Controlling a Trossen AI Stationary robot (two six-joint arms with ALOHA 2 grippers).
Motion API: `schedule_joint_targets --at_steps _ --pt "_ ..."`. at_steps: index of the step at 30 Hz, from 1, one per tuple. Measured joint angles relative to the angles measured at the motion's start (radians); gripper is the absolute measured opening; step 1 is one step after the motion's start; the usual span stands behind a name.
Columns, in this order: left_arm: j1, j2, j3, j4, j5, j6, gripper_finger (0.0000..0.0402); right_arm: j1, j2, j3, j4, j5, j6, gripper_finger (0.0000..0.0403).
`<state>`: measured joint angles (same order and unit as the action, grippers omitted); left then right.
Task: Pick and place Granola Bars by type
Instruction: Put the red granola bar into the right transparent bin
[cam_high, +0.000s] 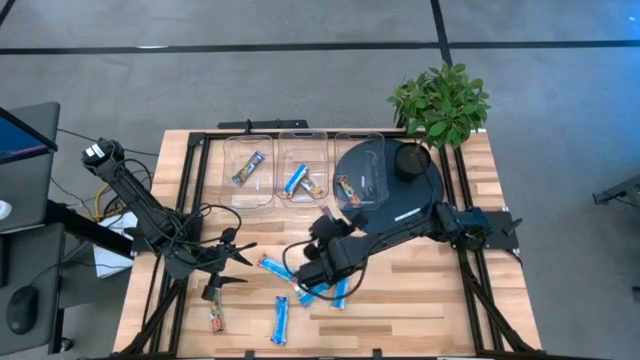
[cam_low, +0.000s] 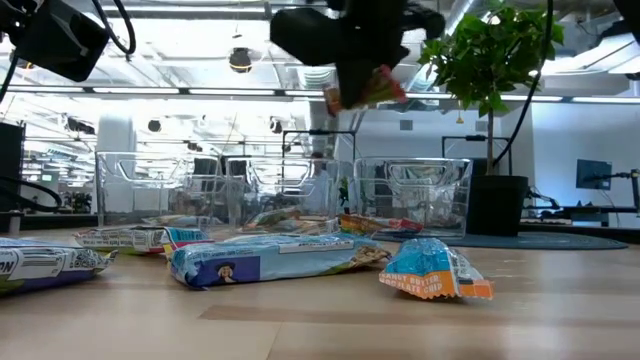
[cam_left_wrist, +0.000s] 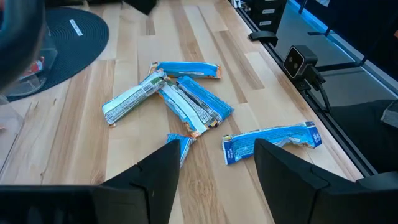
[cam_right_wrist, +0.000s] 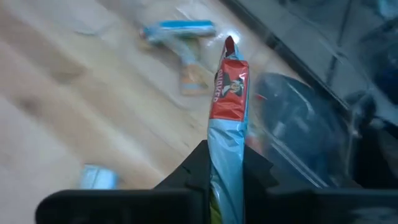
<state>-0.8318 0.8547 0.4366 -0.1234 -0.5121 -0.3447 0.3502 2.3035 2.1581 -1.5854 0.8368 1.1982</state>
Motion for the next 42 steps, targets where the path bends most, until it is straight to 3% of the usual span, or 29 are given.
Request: schedule_joint_targets --at_steps 10,18,26,38,42 --pt "0.0 0.0 0.0 -0.002 -0.009 0.001 0.0199 -0.164 -0.026 -0.016 0.018 -0.028 -0.08 0.0045" --pt "0.0 0.0 0.0 -0.002 -0.01 0.005 0.0199 -0.332 -0.028 -0.053 0.013 -0.102 -0.126 0.003" --pt "0.0 0.0 0.0 -0.02 -0.009 0.003 0.0199 -0.465 -0.028 -0.053 0.014 -0.154 -0.198 0.0053" --pt "0.0 0.0 0.0 -0.047 -0.008 -0.06 0.0199 -0.502 -0.028 -0.053 0.014 -0.189 -0.257 0.0058" --pt "0.0 0.0 0.0 -0.044 -0.01 -0.062 0.0199 -0.501 -0.028 -0.053 0.014 -0.187 -0.264 0.0081"
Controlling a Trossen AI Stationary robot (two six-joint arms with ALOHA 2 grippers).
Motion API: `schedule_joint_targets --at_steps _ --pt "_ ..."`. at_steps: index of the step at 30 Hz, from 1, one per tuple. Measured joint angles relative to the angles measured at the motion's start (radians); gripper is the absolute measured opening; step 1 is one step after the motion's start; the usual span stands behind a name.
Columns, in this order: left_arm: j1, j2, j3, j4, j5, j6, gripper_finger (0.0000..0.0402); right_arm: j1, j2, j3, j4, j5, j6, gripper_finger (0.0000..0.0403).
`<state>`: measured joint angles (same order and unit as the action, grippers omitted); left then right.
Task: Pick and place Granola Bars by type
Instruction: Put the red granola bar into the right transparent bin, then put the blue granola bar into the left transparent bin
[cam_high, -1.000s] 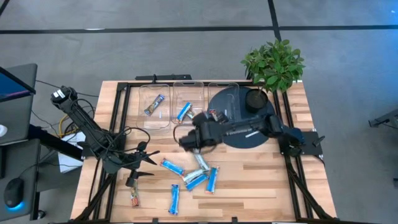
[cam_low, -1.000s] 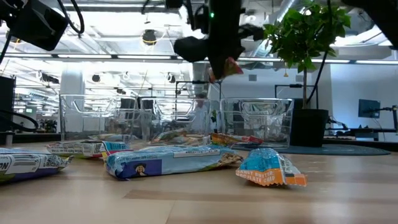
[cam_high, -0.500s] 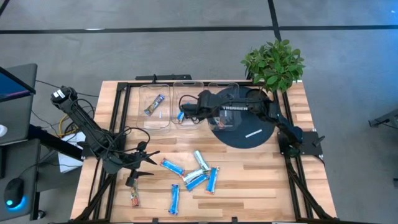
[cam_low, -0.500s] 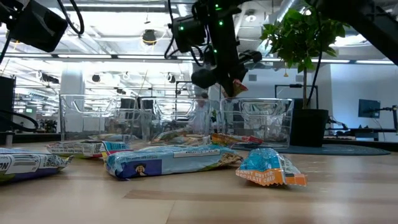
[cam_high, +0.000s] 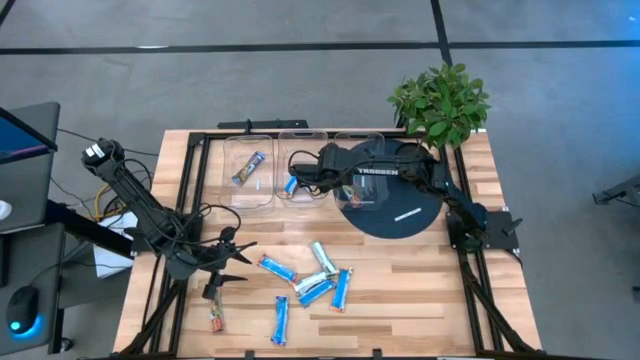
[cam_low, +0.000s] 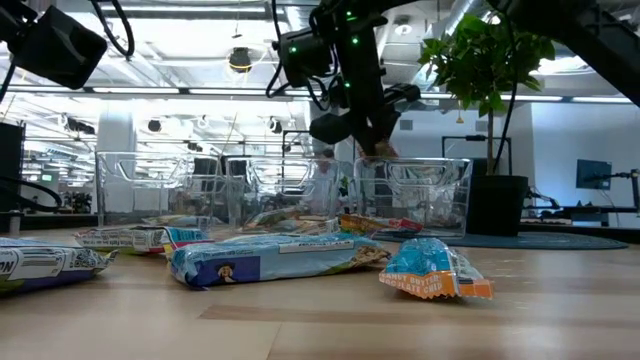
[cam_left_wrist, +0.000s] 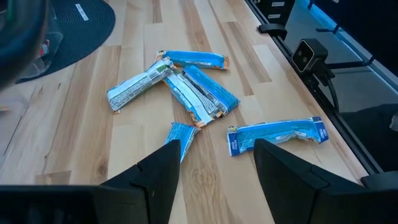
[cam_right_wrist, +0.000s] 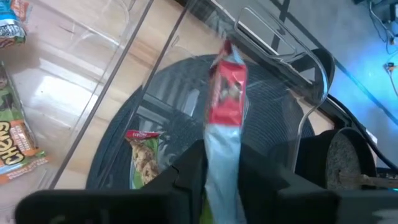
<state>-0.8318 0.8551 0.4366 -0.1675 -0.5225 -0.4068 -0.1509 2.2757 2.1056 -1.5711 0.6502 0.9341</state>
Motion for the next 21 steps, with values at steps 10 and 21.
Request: schedule_joint_targets --at_steps 10,21 --pt "0.0 0.0 0.0 0.001 -0.009 0.002 0.0199 0.015 0.0 0.0 0.0 0.03 -0.001 0.0195" --pt "0.0 0.0 0.0 0.0 -0.009 0.007 0.0199 0.158 -0.063 0.004 0.001 0.259 -0.041 0.0211"
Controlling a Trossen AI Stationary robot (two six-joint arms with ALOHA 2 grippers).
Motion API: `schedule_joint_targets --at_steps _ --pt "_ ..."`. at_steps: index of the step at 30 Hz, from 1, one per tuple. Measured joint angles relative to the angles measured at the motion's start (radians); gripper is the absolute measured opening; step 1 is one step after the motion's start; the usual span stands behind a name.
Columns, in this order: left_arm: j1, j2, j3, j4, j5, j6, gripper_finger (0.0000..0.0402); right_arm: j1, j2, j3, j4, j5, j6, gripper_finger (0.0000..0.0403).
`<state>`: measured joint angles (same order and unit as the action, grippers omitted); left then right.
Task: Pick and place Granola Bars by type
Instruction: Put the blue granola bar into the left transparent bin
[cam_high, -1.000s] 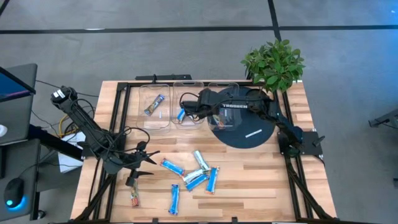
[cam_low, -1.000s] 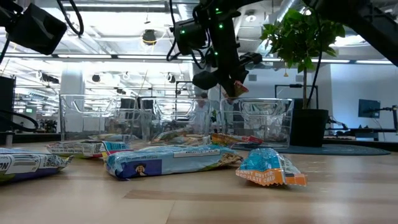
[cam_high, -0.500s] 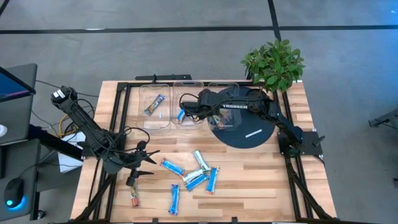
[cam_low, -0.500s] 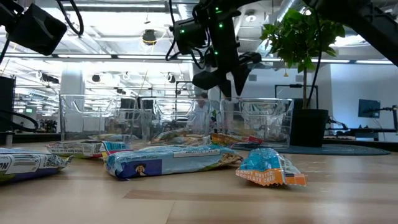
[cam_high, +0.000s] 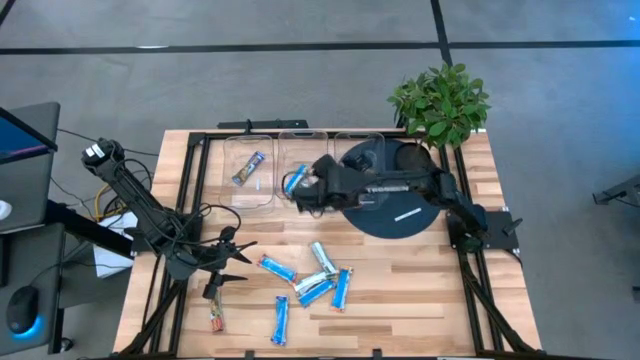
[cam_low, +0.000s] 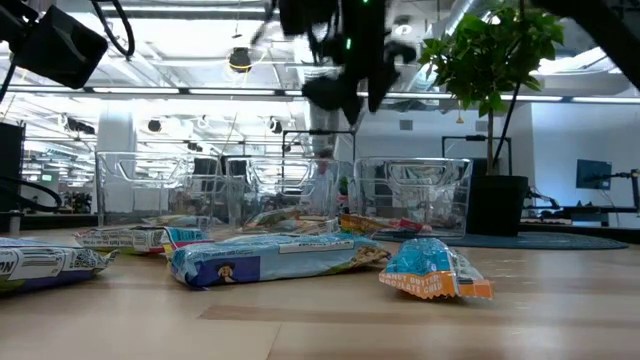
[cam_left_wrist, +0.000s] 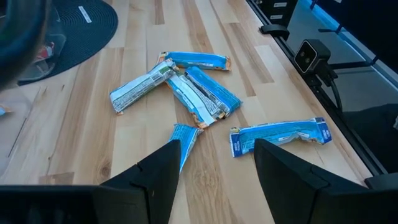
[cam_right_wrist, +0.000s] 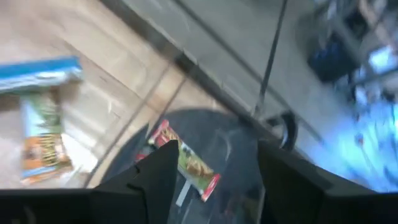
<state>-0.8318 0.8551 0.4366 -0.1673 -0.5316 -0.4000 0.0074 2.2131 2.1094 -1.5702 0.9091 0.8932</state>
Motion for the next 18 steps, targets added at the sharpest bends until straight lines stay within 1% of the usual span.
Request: schedule_joint_targets --at_steps 4,6,8,10,14,18 --pt "0.0 0.014 0.0 0.006 0.028 0.0 0.0199 0.118 -0.059 0.001 0.002 0.111 -0.013 0.02" --pt "0.0 0.034 0.0 0.017 0.071 0.004 0.0199 0.187 -0.081 0.001 0.0 0.157 -0.014 0.0195" --pt "0.0 0.071 0.0 0.055 0.132 0.041 0.0199 0.262 -0.095 0.001 0.0 0.193 -0.014 0.0191" --pt "0.0 0.117 0.0 0.117 0.201 0.102 0.0199 0.335 -0.097 0.001 0.0 0.228 -0.013 0.0188" --pt "0.0 0.242 0.0 0.307 0.32 0.262 0.0199 0.473 -0.094 0.001 0.0 0.296 0.012 0.0183" --pt "0.001 0.39 0.009 0.475 0.352 0.421 0.0199 0.591 -0.079 -0.002 0.001 0.356 0.1 0.0177"
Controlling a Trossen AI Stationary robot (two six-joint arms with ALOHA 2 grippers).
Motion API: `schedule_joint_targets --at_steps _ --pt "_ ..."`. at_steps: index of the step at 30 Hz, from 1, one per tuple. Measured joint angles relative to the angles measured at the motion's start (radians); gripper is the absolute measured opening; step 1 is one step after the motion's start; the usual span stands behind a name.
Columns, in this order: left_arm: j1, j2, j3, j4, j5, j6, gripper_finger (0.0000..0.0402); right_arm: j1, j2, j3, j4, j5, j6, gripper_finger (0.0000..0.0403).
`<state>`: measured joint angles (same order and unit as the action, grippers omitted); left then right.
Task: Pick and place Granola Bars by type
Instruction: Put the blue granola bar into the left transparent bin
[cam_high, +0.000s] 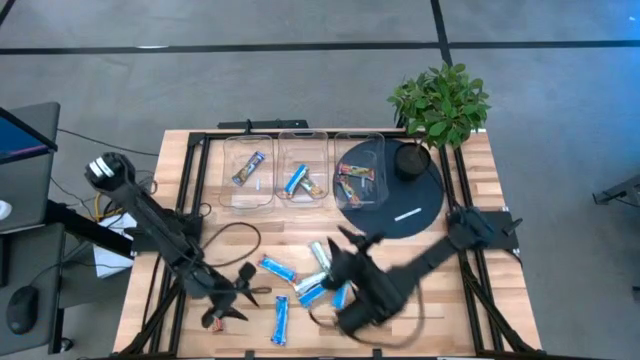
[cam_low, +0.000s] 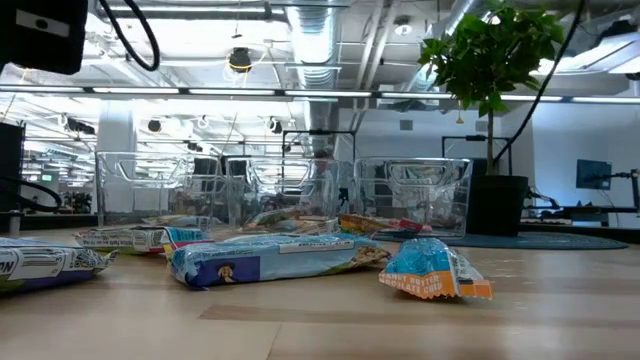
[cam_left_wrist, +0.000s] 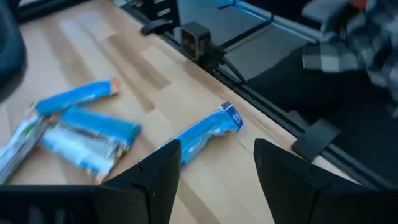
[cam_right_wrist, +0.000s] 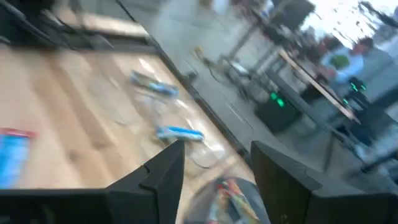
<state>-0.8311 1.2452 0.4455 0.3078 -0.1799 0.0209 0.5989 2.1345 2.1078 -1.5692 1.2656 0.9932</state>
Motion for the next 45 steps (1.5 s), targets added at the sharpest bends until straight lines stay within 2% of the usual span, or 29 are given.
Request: schedule_joint_targets --at_steps 4,10,14,19,24,29,35,40,45 --pt "0.001 0.15 0.051 0.057 -0.001 0.106 0.0199 0.102 -0.004 -0.002 0.007 0.074 0.087 0.0169" --pt "0.002 0.353 0.176 0.029 -0.081 0.241 0.0199 0.214 -0.003 -0.003 0.02 0.135 0.155 0.0159" --pt "0.002 0.452 0.28 -0.091 -0.132 0.309 0.0199 0.248 -0.003 -0.003 0.046 0.136 0.164 0.0154" --pt "0.002 0.535 0.413 -0.311 -0.168 0.316 0.0199 0.258 -0.003 -0.003 0.063 0.128 0.161 0.0148" --pt "0.003 0.582 0.484 -0.37 -0.186 0.356 0.0199 0.243 0.017 -0.005 0.06 0.125 0.158 0.0143" --pt "0.02 0.59 0.495 -0.366 -0.178 0.41 0.0199 0.219 0.059 -0.004 0.059 0.106 0.158 0.0139" --pt "0.072 0.59 0.495 -0.367 -0.079 0.437 0.0199 0.191 0.09 -0.001 0.088 0.086 0.151 0.0137" --pt "0.133 0.588 0.497 -0.376 0.028 0.371 0.0197 0.181 0.108 -0.002 0.124 0.078 0.127 0.0136" --pt "0.152 0.588 0.497 -0.386 0.036 0.336 0.0161 0.188 0.114 -0.003 0.147 0.07 0.124 0.0138"
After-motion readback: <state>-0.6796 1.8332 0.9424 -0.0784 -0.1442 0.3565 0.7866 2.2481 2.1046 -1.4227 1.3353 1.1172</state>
